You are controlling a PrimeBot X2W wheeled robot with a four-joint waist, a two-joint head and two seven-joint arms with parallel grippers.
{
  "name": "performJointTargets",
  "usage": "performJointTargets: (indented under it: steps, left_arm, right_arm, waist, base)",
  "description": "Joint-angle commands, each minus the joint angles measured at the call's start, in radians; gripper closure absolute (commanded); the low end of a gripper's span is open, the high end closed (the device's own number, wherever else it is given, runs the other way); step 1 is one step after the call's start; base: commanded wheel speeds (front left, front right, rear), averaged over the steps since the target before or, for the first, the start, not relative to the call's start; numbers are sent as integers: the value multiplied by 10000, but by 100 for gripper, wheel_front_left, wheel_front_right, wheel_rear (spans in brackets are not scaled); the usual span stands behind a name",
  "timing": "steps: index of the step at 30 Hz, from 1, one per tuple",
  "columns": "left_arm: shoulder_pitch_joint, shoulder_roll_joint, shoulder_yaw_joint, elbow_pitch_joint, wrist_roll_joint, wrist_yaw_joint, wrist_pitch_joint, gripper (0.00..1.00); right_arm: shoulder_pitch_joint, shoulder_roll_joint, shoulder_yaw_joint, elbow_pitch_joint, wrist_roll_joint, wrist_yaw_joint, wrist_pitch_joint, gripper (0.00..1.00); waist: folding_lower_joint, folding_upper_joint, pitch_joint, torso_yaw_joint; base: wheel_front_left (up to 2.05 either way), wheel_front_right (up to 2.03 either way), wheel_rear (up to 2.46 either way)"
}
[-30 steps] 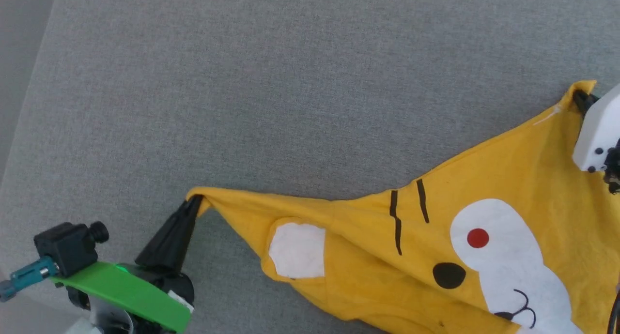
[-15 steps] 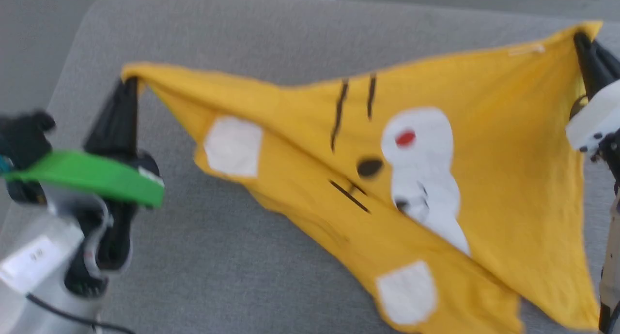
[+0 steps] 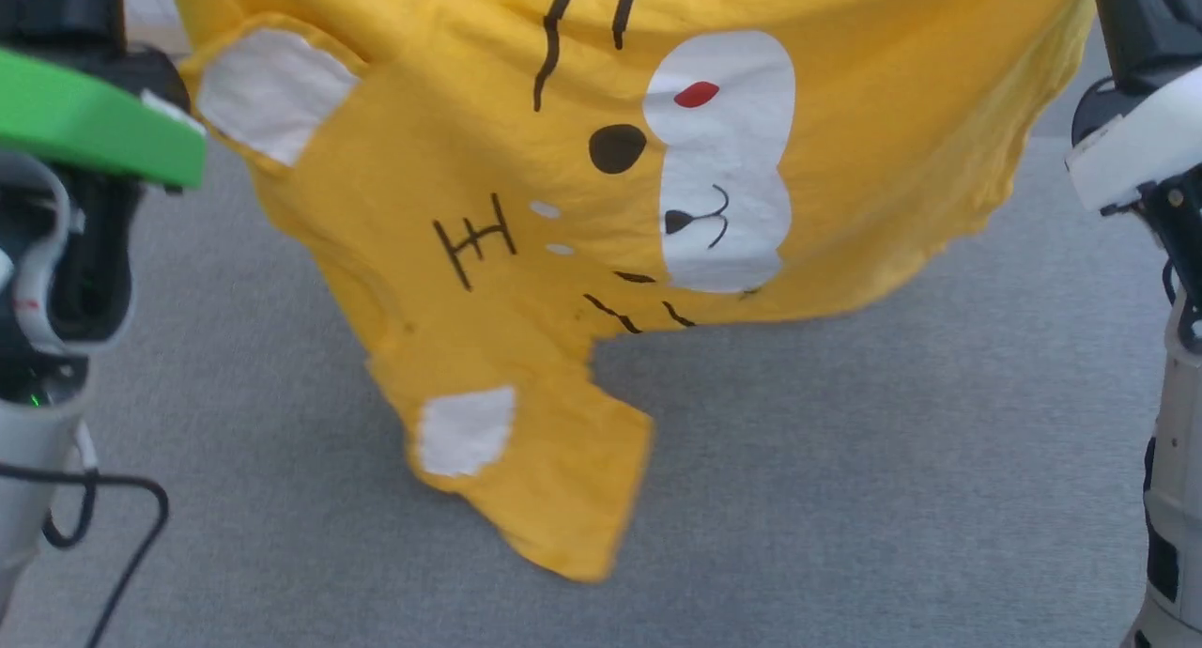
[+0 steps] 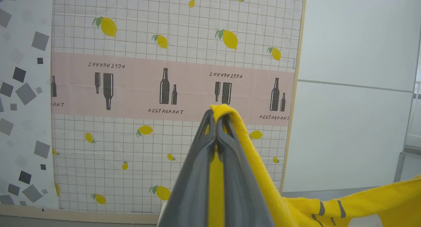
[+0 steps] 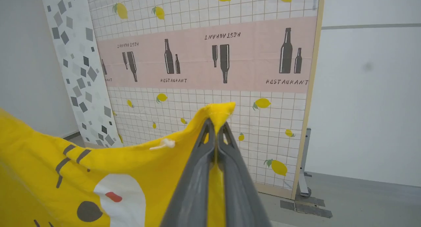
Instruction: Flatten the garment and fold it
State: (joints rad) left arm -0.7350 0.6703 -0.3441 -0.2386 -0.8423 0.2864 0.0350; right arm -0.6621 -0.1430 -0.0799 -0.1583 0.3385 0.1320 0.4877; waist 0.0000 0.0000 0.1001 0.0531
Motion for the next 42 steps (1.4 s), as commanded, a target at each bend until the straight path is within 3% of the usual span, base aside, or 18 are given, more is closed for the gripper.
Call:
performJointTargets:
  steps: [1, 12, 21, 33, 42]
  left_arm:
    - [-413, 132, -63, -10, 24, -72, 196, 100]
    - [-2707, -83, -718, 1042, -291, -567, 1927, 100]
    - [-5424, -229, -1344, 3449, 691, -1344, 2270, 100]
    - [-9956, -1041, -1420, 6302, 2136, -2637, 177, 100]
    - [-10409, -766, -1556, 7340, 2422, -3724, -1639, 100]
  right_arm:
    - [-238, -29, 77, -87, 147, -13, 106, 100]
    - [-1062, -60, 537, 96, 520, -13, 1105, 100]
    - [-3409, 493, 859, 2258, -440, -13, 1108, 100]
    - [-7829, 911, 281, 6003, -2010, -13, -1547, 100]
    - [-8877, 924, 224, 7708, -2743, -13, -3022, 100]
  waist:
    - [0, 0, -579, -432]
    - [0, 0, -573, -821]
    - [0, 0, 1208, -1502]
    - [0, 0, 3995, -2128]
    - [0, 0, 5310, -1859]
  base:
    - [0, 0, 0]
    - [0, 0, 0]
    - [0, 0, 0]
    - [0, 0, 0]
    - [0, 0, 0]
